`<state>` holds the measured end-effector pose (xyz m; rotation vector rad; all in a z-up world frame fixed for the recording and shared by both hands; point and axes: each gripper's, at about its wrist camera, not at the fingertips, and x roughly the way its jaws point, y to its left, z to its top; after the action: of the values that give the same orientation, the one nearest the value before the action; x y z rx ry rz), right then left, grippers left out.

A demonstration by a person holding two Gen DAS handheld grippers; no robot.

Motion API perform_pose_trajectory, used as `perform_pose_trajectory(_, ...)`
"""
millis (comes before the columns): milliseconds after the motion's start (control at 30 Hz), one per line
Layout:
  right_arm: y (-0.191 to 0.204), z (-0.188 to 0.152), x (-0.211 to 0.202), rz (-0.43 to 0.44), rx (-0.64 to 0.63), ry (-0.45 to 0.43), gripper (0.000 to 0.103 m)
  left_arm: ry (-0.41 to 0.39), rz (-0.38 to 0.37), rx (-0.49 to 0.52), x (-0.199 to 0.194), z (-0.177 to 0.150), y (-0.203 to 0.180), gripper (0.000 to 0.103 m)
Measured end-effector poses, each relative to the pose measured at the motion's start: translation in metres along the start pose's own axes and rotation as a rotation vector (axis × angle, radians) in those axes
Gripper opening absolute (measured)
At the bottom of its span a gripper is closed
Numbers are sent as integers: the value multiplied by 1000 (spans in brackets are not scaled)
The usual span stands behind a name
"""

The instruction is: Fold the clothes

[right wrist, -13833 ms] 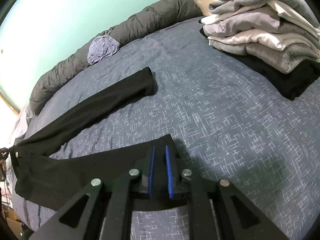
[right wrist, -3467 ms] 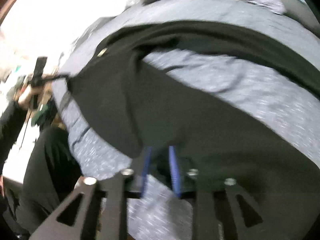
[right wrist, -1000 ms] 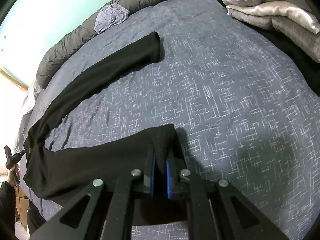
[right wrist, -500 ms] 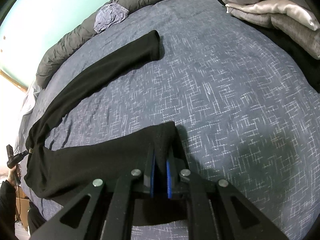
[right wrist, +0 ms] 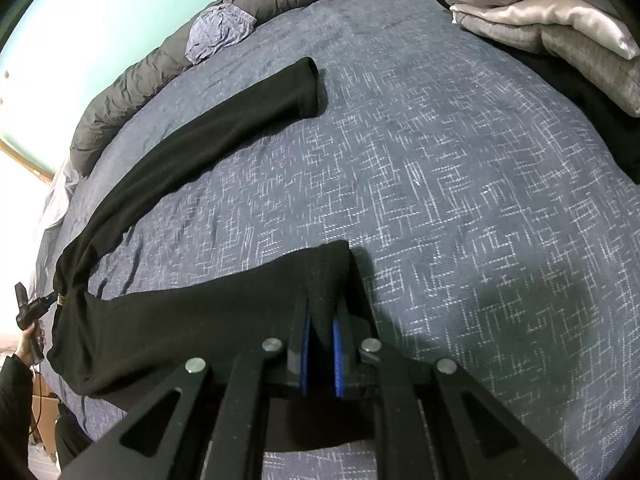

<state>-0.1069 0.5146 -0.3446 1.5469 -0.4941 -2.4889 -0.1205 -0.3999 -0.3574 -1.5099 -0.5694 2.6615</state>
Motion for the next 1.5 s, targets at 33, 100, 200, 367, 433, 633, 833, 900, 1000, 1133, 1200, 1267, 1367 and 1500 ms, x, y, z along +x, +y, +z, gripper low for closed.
perform_pose_trajectory(33, 0, 0, 0, 0, -1, 1, 8, -8, 6, -10, 0, 1, 2, 33)
perform_pose_trajectory(100, 0, 0, 1, -2, -3, 3, 8, -19, -3, -38, 0, 3, 7, 41)
perform_pose_trajectory(200, 0, 0, 2, -3, -2, 5, 8, -28, -11, -62, 0, 7, 13, 43)
perform_pose_trajectory(367, 0, 0, 3, -7, -2, 8, 8, -33, -54, -78, 3, 11, 15, 43)
perform_pose_trajectory(433, 0, 0, 4, -8, -2, 8, 8, -23, -77, -71, 6, 11, 13, 43)
perform_pose_trajectory(633, 0, 1, 3, -5, -5, 7, 8, -6, -126, -24, 7, 8, 2, 19)
perform_pose_trajectory(833, -2, 2, -6, 5, 20, -44, 8, -86, -13, 11, -24, 15, -1, 2)
perform_pose_trajectory(900, -1, 5, -13, 4, 20, -75, 8, -122, 24, -7, -36, 23, 5, 2)
perform_pose_trajectory(1000, 5, 10, -26, -8, 2, -122, 8, -147, 56, -22, -49, 34, 8, 2)
perform_pose_trajectory(1133, 3, 19, -37, -29, 15, -159, 7, -158, 82, -50, -57, 48, 13, 2)
perform_pose_trajectory(1200, 0, 22, -35, -45, 23, -145, 7, -137, 99, -58, -50, 52, 12, 3)
perform_pose_trajectory(1267, -6, 21, -28, -48, 38, -127, 7, -113, 125, -59, -41, 52, 12, 3)
perform_pose_trajectory(1367, -13, 18, -14, -60, 60, -81, 7, -84, 137, -88, -27, 50, 18, 3)
perform_pose_trajectory(1500, -17, 15, -6, -52, 69, -71, 8, -53, 156, -118, -16, 44, 22, 8)
